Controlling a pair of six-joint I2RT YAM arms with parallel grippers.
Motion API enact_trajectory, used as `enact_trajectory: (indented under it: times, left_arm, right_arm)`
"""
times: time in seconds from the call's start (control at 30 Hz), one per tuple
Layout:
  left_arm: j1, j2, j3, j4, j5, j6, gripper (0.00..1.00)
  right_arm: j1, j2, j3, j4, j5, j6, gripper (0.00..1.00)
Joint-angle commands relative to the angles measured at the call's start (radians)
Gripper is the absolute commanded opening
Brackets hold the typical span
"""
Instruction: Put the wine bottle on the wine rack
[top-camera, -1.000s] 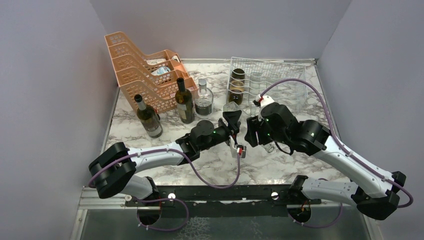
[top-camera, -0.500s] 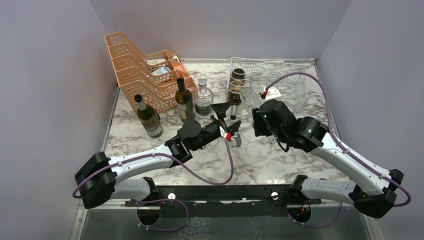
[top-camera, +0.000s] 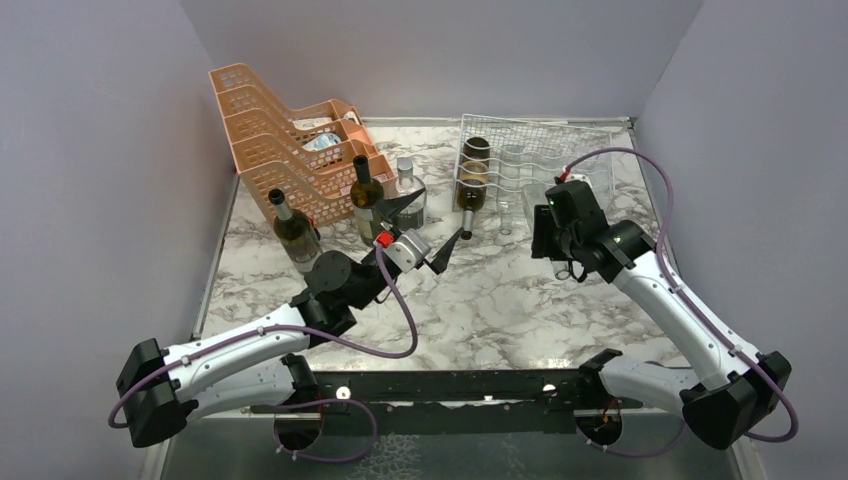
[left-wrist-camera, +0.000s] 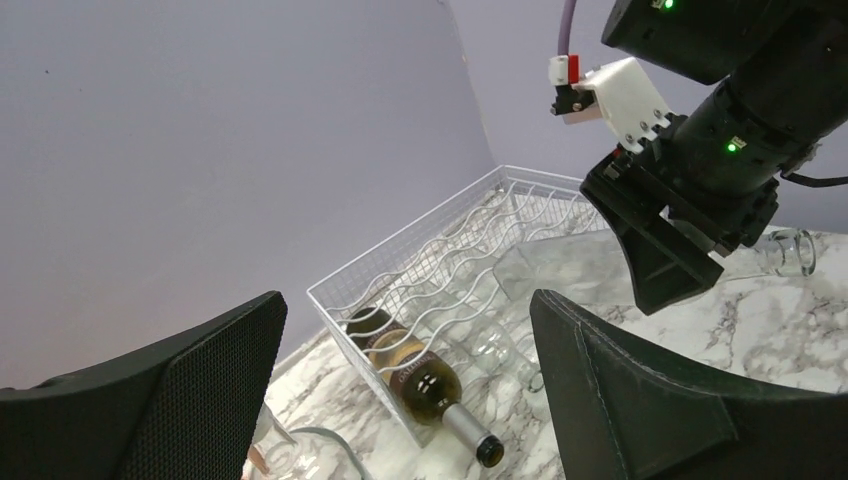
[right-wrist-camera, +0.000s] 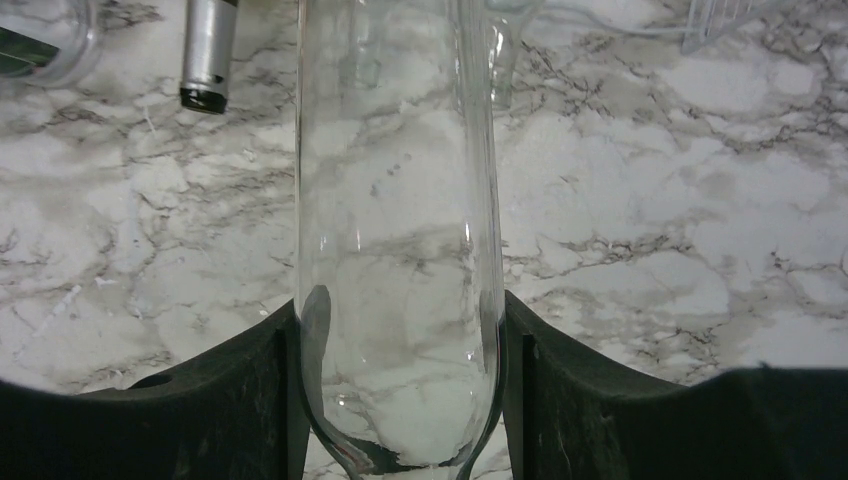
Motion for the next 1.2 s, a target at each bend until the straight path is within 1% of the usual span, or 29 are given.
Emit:
enact_trajectory:
  times: [0.0,0.07,0.2,0.4,0.57,0.67,0.8,0.87,0.93,1.07,1.17]
  left_arm:
    - [-0.003,-0.013,-0.029,0.000,-0.009,-0.071,0.98]
    - [-0.003,-0.007,-0.028,0.000,-0.004,-0.078,0.98]
    - [-0.002,0.007,-0.015,-0.006,0.003,-0.096,0.98]
    - [-0.003,0.008,0.007,-0.031,0.007,-0.141,0.98]
    - [-0.003,-0.002,0.008,-0.045,0.035,-0.150,0.99]
    - [-0.003,-0.014,0.003,-0.046,0.053,-0.152,0.99]
    - [-0.002,-0.027,0.007,-0.055,0.062,-0.163,0.99]
    - [-0.003,-0.043,0.028,-0.099,0.056,-0.206,0.99]
    - [-0.002,-0.064,0.055,-0.162,0.036,-0.287,0.99]
    - [-0.002,-0.105,0.072,-0.268,0.036,-0.460,0.98]
    - [-0.002,-0.131,0.066,-0.330,0.038,-0.536,0.98]
  right_arm:
    - [-0.039,-0.077,-0.059,0.019,-0.039,0.053,0.01]
    - [-0.056,-0.090,-0.082,-0.013,0.015,0.096,0.01]
    - [-0.075,-0.093,-0.076,-0.045,0.058,0.137,0.01]
    - [-0.125,-0.055,-0.091,-0.045,0.047,0.165,0.01]
    - [-0.206,-0.028,-0.128,0.002,0.003,0.200,0.01]
    - [-0.260,-0.008,-0.154,0.059,-0.042,0.194,0.01]
    - [-0.307,0.023,-0.176,0.138,-0.053,0.192,0.01]
    - [-0.322,0.038,-0.185,0.185,-0.032,0.215,0.01]
    - [-0.333,0.044,-0.206,0.247,-0.017,0.240,0.01]
    - [-0.352,0.063,-0.244,0.377,-0.023,0.265,0.01]
    - [-0.373,0.092,-0.269,0.458,-0.051,0.245,0.01]
